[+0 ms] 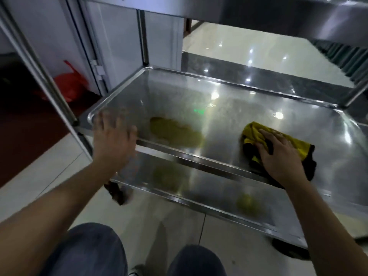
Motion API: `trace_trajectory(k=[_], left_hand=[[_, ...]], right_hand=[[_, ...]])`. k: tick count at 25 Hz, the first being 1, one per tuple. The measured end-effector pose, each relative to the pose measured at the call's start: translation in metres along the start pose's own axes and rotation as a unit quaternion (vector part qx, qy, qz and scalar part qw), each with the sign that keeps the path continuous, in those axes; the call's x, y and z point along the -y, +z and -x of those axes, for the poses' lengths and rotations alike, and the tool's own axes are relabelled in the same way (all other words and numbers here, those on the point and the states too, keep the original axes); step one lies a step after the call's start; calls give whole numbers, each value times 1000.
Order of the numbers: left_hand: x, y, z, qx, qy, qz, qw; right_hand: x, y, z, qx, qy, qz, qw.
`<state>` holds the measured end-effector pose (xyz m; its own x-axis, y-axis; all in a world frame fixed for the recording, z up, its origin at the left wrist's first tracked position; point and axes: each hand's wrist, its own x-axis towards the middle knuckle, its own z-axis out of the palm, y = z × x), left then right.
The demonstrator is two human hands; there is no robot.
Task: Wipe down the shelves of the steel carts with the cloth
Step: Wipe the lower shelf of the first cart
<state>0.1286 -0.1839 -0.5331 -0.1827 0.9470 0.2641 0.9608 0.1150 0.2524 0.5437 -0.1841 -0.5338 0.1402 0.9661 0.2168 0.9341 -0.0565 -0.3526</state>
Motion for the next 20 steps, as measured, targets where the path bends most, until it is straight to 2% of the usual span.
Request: trace_trajectory(k=[2, 5, 11, 13, 15, 18, 20], left_hand=[[39, 6, -2, 62, -23, -30, 997], [50, 18, -3, 58, 4, -34, 998], [52, 20, -4, 67, 0, -19, 998], [59, 17, -3, 59, 23, -2, 998], [75, 13, 0, 31, 24, -6, 999], [96, 12, 7, -1, -2, -25, 1000], [98, 15, 6, 4, 0, -10, 1000]], right_hand=[[13, 5, -1, 8, 8, -5, 1000], [67, 30, -7, 25, -38, -19, 999], [226, 94, -16, 84, -172, -25, 981], [231, 97, -15, 103, -191, -38, 975], [208, 90, -11, 103, -182, -52, 976], [172, 81, -17, 79, -125, -30, 989], [182, 85, -39, 77, -89, -16, 993]])
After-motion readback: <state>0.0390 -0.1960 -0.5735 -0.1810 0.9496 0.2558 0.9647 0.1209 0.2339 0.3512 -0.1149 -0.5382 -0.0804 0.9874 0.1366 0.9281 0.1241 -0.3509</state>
